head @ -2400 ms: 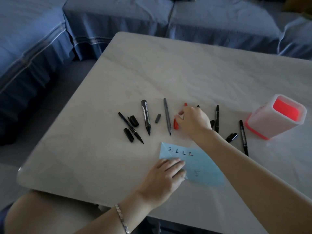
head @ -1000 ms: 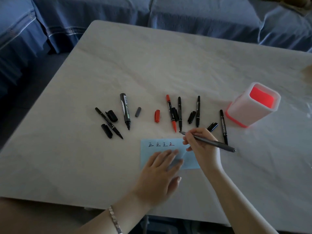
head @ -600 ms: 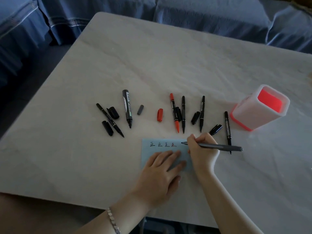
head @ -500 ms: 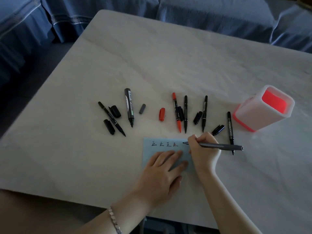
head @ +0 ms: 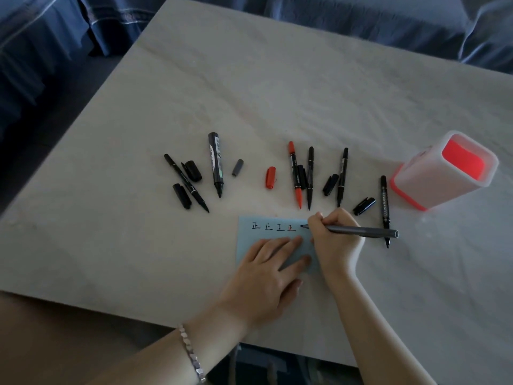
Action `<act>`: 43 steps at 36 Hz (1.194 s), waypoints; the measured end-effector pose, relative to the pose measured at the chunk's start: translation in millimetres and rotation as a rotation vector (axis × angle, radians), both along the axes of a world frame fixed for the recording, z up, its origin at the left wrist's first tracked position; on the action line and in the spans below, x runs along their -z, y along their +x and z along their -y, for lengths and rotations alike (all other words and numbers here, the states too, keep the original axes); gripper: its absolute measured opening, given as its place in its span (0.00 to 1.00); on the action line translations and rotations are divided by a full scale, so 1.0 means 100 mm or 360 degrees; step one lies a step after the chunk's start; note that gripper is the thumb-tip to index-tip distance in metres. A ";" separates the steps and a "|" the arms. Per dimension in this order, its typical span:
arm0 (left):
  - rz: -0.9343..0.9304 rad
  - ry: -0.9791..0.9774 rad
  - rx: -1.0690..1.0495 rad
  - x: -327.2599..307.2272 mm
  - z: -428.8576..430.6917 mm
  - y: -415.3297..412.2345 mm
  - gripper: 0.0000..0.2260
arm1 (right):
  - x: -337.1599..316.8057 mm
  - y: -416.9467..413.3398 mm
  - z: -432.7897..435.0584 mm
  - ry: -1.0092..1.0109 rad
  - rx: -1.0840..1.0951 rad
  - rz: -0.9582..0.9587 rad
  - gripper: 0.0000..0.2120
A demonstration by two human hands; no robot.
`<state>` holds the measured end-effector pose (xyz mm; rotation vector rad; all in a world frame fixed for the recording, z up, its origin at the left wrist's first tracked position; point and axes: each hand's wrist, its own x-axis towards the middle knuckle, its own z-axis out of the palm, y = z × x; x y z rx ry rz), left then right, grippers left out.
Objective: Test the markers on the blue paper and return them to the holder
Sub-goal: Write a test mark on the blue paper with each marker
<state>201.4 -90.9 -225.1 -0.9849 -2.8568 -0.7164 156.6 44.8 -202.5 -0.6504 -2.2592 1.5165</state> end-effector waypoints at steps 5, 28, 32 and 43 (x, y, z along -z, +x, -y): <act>-0.0004 0.0011 -0.0002 0.00 -0.01 0.00 0.16 | 0.02 -0.01 -0.02 0.0009 0.0047 -0.0035 0.19; 0.0037 0.0000 -0.0006 0.00 0.00 0.00 0.16 | 0.02 0.00 -0.02 -0.0076 0.0006 -0.0063 0.19; 0.0031 0.0013 -0.0009 0.00 -0.01 0.00 0.16 | 0.02 0.00 -0.02 -0.0040 -0.0041 -0.0042 0.20; 0.0022 0.0005 -0.0007 -0.01 -0.01 0.00 0.16 | 0.02 0.01 -0.01 0.0004 0.0049 -0.0034 0.20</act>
